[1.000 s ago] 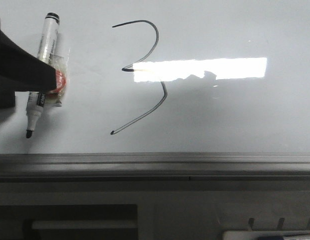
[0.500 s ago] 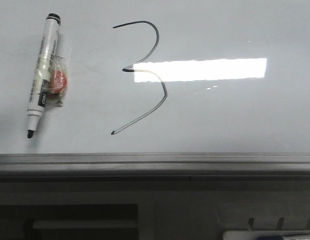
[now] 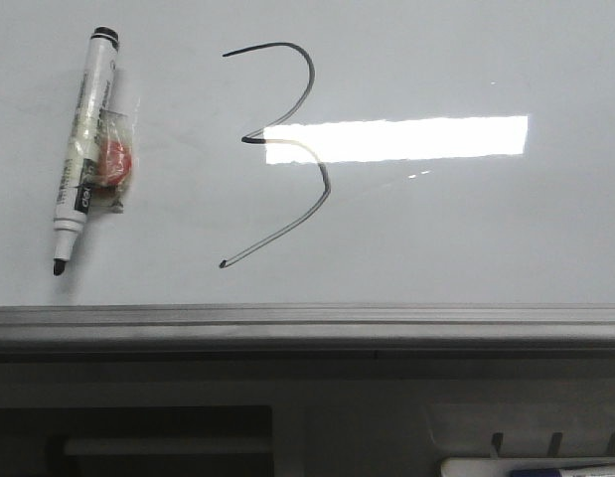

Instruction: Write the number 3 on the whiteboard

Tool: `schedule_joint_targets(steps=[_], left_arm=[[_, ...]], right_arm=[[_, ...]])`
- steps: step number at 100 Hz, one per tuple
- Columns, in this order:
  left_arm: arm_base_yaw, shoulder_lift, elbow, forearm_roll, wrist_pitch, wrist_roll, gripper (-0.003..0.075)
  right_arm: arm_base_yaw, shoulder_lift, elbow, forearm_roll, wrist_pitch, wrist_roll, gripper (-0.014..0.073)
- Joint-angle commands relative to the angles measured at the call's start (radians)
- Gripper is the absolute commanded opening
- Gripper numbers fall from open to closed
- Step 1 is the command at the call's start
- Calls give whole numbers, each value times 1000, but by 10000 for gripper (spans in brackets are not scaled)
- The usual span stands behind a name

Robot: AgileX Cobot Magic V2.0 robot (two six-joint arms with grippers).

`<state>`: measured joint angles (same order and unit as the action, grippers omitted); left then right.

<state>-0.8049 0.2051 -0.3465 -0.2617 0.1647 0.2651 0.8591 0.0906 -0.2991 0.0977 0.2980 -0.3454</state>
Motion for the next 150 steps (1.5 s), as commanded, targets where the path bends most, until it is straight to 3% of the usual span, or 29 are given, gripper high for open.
schedule_joint_targets(steps=[1, 90, 102, 116, 150], left_arm=[[0, 8, -22, 13, -6, -1, -21], [0, 8, -20, 13, -4, -1, -21], [5, 8, 12, 58, -55, -8, -21], [90, 8, 59, 91, -143, -14, -21], [491, -60, 203, 115, -165, -14, -21]], right_arm=[[-6, -37, 31, -6, -94, 2, -47], [-6, -61, 87, -6, -93, 2, -48], [-6, -61, 87, -6, -93, 2, -48], [-6, -61, 87, -6, -93, 2, -48], [-6, -61, 87, -6, -93, 2, -48]])
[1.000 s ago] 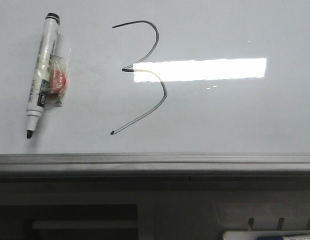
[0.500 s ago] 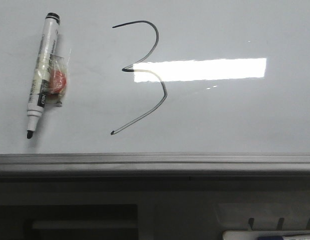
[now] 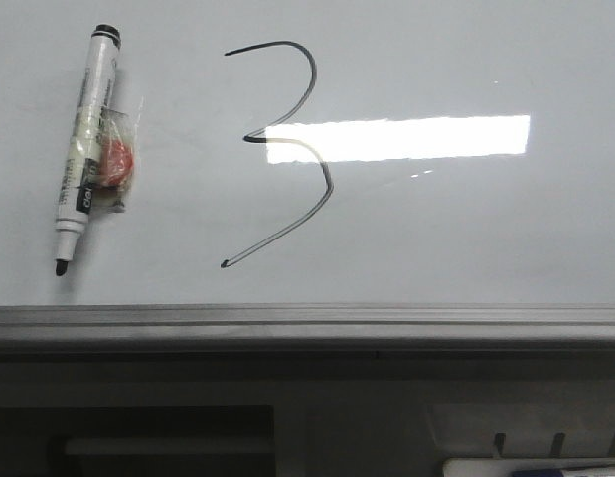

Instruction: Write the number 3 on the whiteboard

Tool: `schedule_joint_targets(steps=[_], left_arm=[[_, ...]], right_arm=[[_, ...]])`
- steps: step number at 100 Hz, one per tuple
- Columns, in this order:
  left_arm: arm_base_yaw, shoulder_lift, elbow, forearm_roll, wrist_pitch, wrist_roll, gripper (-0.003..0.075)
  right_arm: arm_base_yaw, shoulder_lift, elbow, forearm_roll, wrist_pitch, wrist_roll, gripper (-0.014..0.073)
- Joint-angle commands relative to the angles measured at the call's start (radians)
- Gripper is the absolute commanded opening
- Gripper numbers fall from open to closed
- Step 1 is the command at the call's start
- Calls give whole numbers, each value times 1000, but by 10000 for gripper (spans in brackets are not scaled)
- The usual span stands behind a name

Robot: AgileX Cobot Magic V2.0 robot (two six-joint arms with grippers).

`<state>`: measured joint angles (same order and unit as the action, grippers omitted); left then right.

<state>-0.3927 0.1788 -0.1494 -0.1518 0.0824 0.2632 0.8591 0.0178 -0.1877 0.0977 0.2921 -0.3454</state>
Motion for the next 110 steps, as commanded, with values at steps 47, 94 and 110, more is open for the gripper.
schedule_joint_targets(steps=[47, 94, 110], left_arm=[[460, -210, 162, 9, -45, -68, -21], [475, -208, 162, 102, 200, -91, -21], [475, -208, 160, 102, 200, -91, -20]], right_arm=[[-6, 12, -24, -6, -87, 2, -48], [-6, 12, -24, -6, -87, 2, -48], [-6, 12, -24, -6, -87, 2, -48]])
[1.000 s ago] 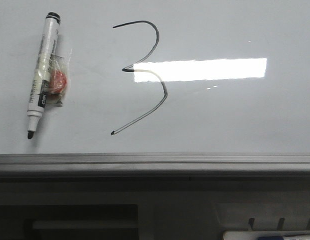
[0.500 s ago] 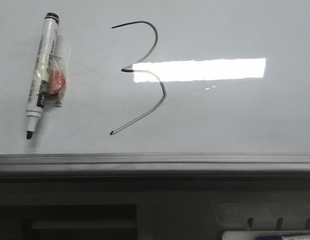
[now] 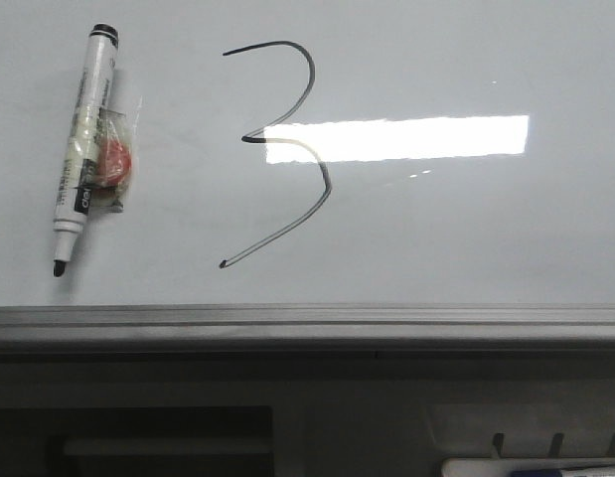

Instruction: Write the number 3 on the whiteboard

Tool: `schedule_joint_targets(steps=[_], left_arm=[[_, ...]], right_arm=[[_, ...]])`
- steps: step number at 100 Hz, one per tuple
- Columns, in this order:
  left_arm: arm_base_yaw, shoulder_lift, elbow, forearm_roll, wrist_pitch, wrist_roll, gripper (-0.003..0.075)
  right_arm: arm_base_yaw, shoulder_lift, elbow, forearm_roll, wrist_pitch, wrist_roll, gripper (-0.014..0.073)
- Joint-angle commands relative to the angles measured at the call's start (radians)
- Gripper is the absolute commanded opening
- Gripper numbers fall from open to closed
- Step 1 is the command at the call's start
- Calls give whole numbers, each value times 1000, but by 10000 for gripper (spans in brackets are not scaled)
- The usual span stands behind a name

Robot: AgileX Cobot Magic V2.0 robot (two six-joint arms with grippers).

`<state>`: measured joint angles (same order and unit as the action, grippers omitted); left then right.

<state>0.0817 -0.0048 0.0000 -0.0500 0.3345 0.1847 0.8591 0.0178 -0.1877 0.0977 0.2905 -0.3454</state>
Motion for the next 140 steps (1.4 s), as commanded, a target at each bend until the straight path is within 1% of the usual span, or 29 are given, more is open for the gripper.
schedule_joint_targets(steps=[1, 78, 90, 100, 107, 121, 140], left_arm=[[1, -24, 11, 1, -52, -12, -20], [1, -24, 11, 1, -52, -12, -21], [1, -24, 11, 1, -52, -12, -21], [1, -24, 11, 1, -52, -12, -21], [1, -24, 11, 1, -52, -12, -21], [1, -24, 11, 1, -52, -12, -21], [1, -24, 11, 1, -52, -12, -21]], right_arm=[[-6, 12, -24, -6, -85, 2, -48], [-6, 12, -24, -6, -95, 2, -48], [-31, 12, -24, -6, -92, 2, -48], [-101, 16, -23, -6, -97, 2, -48], [-176, 20, -23, -6, -100, 2, -48], [-362, 42, -23, -6, -93, 2, -48], [-640, 62, -23, -6, -91, 2, -48]])
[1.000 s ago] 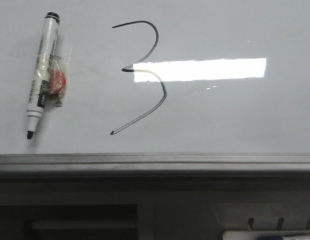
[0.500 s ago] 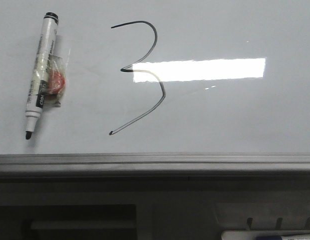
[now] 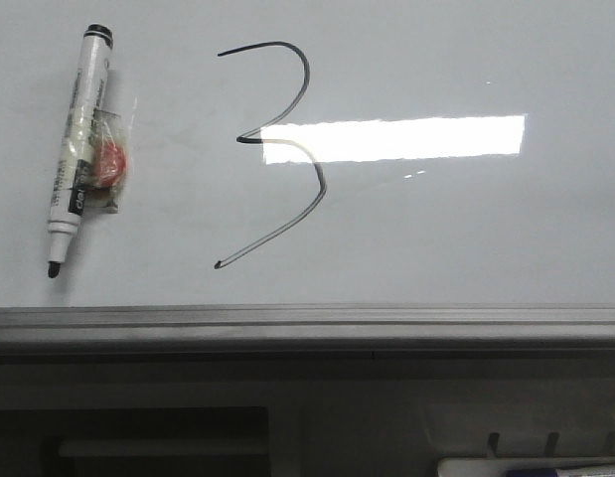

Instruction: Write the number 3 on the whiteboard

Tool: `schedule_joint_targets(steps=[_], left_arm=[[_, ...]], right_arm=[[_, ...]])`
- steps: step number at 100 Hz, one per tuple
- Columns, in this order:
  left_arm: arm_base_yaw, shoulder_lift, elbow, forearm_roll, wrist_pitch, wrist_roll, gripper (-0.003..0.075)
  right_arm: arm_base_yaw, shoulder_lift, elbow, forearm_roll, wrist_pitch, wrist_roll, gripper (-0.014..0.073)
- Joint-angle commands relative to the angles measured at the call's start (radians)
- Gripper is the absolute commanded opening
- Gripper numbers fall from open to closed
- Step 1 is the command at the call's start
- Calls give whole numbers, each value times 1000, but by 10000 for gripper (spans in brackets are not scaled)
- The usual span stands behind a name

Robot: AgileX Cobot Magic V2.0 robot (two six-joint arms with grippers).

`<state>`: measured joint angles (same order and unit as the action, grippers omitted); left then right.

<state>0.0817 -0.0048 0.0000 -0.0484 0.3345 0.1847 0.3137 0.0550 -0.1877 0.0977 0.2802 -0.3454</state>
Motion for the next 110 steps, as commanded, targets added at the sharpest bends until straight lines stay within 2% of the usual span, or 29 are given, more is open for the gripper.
schedule_joint_targets(steps=[1, 19, 27, 45, 50, 55, 65, 78, 110], left_arm=[[1, -24, 11, -1, -52, -12, -21], [1, -24, 11, -1, -52, -12, -21], [1, -24, 11, -1, -52, -12, -21], [1, -24, 11, -1, -52, -12, -20], [1, -24, 11, -1, -52, -12, -21], [1, -24, 11, -1, -52, -12, -21], [1, -24, 11, -1, -52, -12, -20], [1, -24, 11, -1, -52, -12, -21], [1, -24, 11, -1, -52, -12, -20]], right_arm=[[-104, 25, -23, -6, -81, 2, -48], [-293, 21, 22, -6, -92, 2, -48], [-338, 12, 70, 4, -102, 16, -48], [-421, -45, 198, -3, -149, 149, -48], [-430, -65, 229, -28, -159, 188, -48], [-431, -82, 225, -85, -88, 220, -48], [-431, -82, 225, -137, -66, 265, -48], [-431, -82, 227, -138, 31, 265, -48], [-431, -82, 227, -138, 27, 265, -48]])
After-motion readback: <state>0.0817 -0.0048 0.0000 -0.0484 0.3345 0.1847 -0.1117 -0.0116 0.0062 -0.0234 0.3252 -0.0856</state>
